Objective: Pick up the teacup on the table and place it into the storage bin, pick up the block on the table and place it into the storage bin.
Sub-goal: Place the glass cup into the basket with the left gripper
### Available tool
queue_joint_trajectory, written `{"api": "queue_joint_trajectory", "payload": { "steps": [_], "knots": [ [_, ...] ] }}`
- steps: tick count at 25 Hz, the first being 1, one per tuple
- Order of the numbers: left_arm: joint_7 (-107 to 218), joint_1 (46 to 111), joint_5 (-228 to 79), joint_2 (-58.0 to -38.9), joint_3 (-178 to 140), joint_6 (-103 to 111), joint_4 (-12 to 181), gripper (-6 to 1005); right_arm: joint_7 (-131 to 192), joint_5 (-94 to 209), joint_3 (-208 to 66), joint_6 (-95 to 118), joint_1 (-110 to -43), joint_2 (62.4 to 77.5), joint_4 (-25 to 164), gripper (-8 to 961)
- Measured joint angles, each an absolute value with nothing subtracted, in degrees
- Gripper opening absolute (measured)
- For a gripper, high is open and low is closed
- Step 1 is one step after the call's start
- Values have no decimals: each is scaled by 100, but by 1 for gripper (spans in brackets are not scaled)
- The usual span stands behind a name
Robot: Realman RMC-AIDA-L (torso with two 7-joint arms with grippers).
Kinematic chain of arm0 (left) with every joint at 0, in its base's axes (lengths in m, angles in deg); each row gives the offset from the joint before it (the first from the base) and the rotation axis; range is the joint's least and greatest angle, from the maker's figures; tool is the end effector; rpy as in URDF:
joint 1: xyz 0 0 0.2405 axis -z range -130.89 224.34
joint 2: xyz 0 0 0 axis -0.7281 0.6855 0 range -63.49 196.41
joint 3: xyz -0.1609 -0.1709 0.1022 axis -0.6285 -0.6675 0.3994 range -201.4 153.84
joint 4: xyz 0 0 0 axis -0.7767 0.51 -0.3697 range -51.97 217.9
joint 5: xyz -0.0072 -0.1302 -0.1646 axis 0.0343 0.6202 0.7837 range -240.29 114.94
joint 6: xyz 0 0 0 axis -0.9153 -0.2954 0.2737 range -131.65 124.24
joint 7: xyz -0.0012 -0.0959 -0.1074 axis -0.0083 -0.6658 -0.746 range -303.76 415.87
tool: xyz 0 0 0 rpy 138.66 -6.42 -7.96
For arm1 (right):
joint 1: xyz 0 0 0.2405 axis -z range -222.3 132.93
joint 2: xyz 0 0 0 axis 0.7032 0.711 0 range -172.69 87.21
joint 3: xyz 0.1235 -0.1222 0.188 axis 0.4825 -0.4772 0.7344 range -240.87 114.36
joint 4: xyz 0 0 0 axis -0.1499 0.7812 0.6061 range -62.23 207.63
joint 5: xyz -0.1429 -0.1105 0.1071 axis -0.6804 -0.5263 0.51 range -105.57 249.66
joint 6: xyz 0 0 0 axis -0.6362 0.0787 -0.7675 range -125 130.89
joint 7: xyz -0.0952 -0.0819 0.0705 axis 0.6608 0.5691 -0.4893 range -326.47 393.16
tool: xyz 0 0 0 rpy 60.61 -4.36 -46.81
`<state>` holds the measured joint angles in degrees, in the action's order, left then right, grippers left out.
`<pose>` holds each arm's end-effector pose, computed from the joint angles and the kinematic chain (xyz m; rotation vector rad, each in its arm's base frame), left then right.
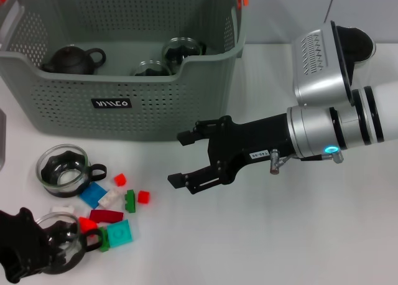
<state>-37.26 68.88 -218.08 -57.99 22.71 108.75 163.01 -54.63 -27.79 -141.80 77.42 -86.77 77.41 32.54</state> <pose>-0.2831 0.2596 0.0547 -2.9771 -0.6625 0.4434 0.1449 0.3552 -0.0826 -3.0748 0.2646 0.4802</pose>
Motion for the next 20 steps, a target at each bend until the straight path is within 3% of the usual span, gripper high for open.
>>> {"api": "queue_joint_trajectory", "payload": {
  "steps": [20],
  "knots": [
    [-3738, 6781, -22045, -5771, 2279, 10666, 16521, 55, -5463, -2780, -14101, 7757, -8681, 7741, 3200, 914]
  ]
}}
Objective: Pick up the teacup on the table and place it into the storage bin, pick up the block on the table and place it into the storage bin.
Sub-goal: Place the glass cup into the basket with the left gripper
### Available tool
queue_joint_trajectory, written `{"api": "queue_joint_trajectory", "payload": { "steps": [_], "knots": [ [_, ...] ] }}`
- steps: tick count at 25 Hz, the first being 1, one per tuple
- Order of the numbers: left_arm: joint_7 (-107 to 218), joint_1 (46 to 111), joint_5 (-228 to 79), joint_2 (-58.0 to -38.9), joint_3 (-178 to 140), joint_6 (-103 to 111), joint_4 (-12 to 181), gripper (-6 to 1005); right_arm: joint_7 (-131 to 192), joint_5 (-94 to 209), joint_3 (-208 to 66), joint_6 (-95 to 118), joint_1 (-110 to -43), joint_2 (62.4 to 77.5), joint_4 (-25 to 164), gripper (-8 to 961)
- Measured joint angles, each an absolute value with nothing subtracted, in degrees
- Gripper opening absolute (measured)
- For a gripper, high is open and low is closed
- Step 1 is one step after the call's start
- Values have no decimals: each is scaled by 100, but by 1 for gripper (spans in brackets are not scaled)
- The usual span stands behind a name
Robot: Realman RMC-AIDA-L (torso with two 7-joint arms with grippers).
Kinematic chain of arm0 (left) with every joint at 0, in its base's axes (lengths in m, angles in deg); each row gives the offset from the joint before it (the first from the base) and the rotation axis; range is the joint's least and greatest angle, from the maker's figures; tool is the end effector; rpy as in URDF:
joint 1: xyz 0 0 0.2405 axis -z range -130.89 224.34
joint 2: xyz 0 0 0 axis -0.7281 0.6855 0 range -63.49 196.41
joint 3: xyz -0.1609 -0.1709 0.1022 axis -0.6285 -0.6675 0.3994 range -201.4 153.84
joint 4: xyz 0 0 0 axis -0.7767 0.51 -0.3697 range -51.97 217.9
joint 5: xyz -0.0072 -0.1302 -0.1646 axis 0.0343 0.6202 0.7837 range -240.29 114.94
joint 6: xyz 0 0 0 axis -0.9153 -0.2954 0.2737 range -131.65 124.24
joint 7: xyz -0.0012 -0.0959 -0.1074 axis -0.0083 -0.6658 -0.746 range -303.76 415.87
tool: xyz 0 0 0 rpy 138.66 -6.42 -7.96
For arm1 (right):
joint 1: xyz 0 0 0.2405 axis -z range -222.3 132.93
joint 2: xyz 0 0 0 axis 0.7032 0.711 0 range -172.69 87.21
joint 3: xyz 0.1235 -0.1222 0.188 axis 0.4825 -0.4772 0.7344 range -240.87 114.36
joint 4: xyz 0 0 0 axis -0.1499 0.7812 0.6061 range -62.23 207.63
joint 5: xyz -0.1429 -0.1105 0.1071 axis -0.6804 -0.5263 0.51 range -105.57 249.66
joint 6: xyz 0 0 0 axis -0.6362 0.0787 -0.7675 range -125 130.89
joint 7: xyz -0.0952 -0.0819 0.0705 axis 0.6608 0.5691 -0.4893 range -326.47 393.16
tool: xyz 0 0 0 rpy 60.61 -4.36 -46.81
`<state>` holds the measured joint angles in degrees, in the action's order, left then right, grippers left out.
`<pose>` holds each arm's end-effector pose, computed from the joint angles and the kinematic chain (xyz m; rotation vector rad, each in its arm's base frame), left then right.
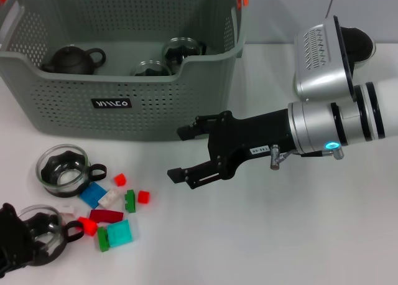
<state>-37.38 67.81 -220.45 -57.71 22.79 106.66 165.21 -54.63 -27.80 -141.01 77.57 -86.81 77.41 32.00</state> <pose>-0.2918 0.2603 0.0648 -2.8984 -0.6652 0.5254 0.1426 0.3575 -0.0796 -3.0631 0.2573 0.4956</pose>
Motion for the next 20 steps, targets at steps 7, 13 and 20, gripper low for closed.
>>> {"api": "queue_joint_trajectory", "payload": {
  "steps": [7, 13, 20],
  "knots": [
    [-3737, 6783, -22121, -5789, 2346, 10637, 16526, 58, -5455, -2780, -14064, 7756, -8711, 7741, 3200, 914],
    [-3895, 6869, -22254, -5766, 2335, 10604, 16540, 61, -5454, -2780, -14053, 7753, -8722, 7741, 3200, 914],
    [-4082, 6980, -22481, -5756, 2353, 10615, 16602, 240, -5453, -2780, -14042, 7748, -8727, 7741, 3201, 914]
  ]
}}
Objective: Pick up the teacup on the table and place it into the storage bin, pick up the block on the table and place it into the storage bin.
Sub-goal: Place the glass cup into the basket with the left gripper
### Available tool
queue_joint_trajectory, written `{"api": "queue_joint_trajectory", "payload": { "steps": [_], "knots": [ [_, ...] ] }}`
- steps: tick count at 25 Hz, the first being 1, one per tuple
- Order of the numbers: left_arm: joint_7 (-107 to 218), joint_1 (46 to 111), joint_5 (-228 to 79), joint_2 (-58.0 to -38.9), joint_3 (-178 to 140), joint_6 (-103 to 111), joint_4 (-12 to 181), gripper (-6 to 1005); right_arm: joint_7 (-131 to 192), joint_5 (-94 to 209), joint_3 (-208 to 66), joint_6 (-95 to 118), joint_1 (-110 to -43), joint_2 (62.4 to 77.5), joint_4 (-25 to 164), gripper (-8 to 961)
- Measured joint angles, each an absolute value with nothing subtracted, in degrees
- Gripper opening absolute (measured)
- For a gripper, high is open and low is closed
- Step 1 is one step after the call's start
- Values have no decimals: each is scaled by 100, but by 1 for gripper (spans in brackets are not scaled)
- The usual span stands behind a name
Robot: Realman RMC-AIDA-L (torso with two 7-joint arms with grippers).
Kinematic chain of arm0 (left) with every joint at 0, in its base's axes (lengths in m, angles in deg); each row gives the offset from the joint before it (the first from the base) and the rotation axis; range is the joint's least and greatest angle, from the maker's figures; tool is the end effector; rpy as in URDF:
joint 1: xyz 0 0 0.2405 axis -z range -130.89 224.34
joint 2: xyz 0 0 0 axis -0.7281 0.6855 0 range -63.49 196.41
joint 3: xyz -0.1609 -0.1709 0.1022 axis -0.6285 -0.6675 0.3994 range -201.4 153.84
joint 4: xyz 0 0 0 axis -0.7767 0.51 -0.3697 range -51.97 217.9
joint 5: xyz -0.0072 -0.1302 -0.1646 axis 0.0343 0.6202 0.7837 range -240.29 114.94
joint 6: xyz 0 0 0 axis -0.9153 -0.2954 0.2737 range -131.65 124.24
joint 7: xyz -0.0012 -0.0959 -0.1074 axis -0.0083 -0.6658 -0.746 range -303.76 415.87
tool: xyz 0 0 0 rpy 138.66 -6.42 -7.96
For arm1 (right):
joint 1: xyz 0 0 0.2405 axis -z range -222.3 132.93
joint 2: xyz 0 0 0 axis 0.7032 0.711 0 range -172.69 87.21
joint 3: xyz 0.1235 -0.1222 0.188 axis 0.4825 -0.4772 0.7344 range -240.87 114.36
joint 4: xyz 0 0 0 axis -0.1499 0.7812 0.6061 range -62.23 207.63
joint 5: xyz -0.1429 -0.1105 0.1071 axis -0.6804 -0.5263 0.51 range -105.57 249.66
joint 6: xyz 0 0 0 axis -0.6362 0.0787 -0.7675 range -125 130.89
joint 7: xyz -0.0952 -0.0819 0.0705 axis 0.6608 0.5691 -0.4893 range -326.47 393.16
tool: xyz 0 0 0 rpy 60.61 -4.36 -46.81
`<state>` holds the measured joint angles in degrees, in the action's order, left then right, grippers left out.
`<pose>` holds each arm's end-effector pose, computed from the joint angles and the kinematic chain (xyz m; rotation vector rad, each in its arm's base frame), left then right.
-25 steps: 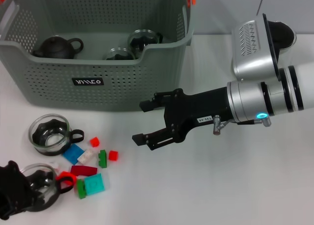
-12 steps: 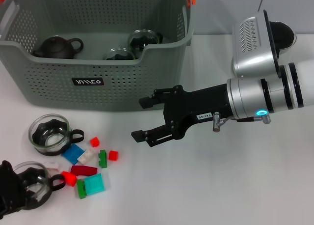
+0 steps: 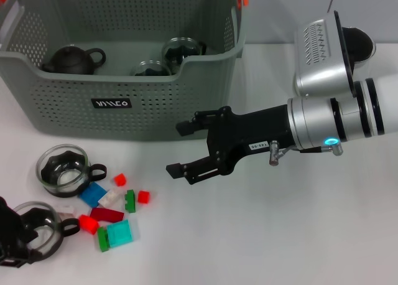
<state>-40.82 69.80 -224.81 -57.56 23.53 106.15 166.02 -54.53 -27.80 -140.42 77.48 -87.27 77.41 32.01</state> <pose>-0.2897 0.2693 0.0705 -2.8365 -0.7120 0.6318 0.1397 0.3602 -0.0781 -3.0550 0.2488 0.5042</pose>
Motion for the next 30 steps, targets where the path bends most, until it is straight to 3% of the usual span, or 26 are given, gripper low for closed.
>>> {"api": "queue_joint_trajectory", "payload": {
  "steps": [9, 15, 30],
  "knots": [
    [-4204, 6976, -22616, -5797, 2744, 10692, 16750, 423, -5446, -2780, -14031, 7733, -8723, 7742, 3201, 915],
    [-4214, 6994, -22611, -5802, 2871, 10527, 16507, 598, -5445, -2779, -14033, 7716, -8715, 7749, 3240, 915],
    [-4151, 6944, -22578, -5799, 2955, 10155, 16092, 592, -5436, -2779, -14028, 7697, -8703, 7750, 3247, 915]
  ]
}}
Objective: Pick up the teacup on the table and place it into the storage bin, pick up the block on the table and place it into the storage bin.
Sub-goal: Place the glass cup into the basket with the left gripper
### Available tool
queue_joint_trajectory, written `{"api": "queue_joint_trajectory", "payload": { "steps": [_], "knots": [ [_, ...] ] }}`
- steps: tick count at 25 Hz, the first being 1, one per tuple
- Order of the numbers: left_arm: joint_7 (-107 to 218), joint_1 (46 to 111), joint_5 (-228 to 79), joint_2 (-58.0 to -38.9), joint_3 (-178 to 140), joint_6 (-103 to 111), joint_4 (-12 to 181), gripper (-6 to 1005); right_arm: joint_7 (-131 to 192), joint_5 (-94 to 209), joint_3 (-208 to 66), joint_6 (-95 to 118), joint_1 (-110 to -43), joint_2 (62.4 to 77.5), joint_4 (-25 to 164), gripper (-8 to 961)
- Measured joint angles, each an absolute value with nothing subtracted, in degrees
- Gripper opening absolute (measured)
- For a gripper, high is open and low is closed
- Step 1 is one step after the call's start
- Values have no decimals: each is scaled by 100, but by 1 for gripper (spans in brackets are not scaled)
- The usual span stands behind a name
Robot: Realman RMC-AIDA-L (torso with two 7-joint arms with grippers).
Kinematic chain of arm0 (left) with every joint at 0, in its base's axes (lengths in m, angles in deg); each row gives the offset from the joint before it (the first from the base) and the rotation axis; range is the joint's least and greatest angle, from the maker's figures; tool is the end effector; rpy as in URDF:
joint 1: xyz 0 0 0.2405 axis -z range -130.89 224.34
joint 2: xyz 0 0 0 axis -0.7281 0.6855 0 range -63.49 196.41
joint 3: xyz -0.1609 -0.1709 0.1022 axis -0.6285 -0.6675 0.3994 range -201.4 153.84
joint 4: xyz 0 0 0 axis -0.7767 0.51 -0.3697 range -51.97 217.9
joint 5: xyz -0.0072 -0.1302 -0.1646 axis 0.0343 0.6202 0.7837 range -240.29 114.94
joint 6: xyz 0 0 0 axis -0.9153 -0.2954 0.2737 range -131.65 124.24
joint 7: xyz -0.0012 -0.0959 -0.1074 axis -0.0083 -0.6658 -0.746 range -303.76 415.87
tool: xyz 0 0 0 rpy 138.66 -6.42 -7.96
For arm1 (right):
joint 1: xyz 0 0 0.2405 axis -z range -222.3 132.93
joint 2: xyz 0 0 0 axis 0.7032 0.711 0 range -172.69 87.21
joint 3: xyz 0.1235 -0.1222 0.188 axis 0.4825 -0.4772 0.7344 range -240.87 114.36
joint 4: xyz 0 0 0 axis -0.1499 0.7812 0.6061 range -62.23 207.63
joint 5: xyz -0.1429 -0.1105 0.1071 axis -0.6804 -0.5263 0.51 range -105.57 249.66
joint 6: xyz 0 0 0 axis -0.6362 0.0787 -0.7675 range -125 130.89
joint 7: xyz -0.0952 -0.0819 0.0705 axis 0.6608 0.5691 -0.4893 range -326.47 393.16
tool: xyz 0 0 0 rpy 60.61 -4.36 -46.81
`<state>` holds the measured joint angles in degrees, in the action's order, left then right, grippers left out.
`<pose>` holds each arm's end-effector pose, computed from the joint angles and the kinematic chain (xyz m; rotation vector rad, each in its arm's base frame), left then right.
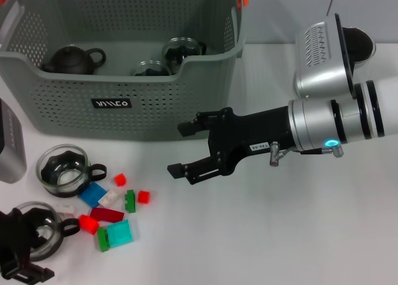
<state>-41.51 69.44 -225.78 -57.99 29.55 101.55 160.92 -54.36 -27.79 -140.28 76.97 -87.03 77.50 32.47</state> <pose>-0.2950 0.2718 0.0443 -2.8848 -0.6807 0.7129 0.1427 0.3602 -0.0792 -3.0462 0.2656 0.5025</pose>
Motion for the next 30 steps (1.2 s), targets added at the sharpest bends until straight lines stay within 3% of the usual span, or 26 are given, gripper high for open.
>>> {"api": "queue_joint_trajectory", "payload": {
  "steps": [9, 15, 20, 23, 30],
  "knots": [
    [-4149, 6945, -22579, -5789, 2918, 10060, 16026, 583, -5436, -2780, -13988, 7680, -8722, 7750, 3248, 914],
    [-4121, 6934, -22573, -5782, 2900, 10062, 16048, 523, -5437, -2779, -13983, 7684, -8705, 7756, 3211, 914],
    [-4082, 6933, -22565, -5781, 2915, 10061, 16037, 283, -5437, -2779, -13972, 7687, -8696, 7758, 3202, 914],
    [-4080, 6932, -22561, -5781, 2914, 10060, 16035, 81, -5437, -2780, -13972, 7687, -8695, 7758, 3200, 914],
    [-4086, 6930, -22557, -5784, 2899, 10092, 16055, 80, -5436, -2780, -13972, 7686, -8696, 7758, 3200, 915]
  ]
}}
